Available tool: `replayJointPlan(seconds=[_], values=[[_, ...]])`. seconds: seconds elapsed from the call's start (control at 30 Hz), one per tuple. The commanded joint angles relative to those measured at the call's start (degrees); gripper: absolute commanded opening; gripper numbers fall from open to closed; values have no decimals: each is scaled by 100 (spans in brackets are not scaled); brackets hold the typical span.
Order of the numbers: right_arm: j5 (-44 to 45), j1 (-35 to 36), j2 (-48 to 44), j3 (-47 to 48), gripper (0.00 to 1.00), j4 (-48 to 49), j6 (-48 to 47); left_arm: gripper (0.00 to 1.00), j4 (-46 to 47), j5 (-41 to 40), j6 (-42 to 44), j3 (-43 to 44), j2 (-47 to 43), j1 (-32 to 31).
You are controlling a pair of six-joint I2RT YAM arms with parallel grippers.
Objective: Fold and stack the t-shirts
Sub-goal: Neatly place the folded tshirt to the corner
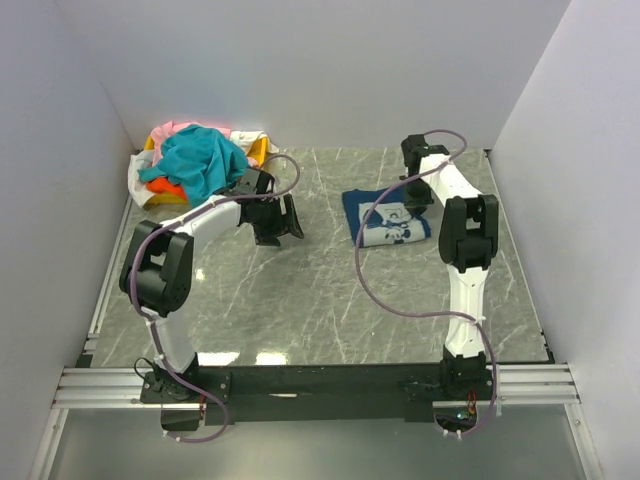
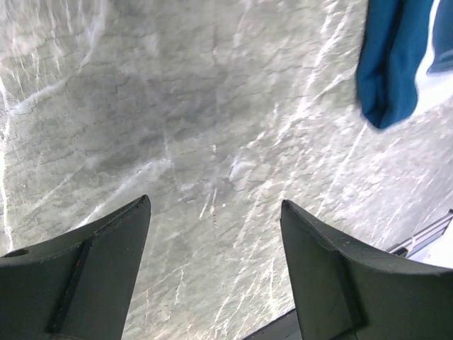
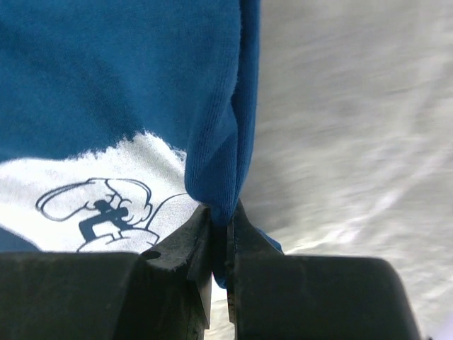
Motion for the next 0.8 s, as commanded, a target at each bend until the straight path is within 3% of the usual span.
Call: replayJointPlan(seconds=[0.0,0.37,0.77], values=[[1091,-297,166,546,0,-82,-227,79,79,-33,103,-16,-303,3],[2665,-869,984,1514,0,287,-464,79,-202,-174,130,-148,-338,3],[3756,-1195,1450,2227,0,1104,-921,79,-273,-270,51,-192,-347,3]])
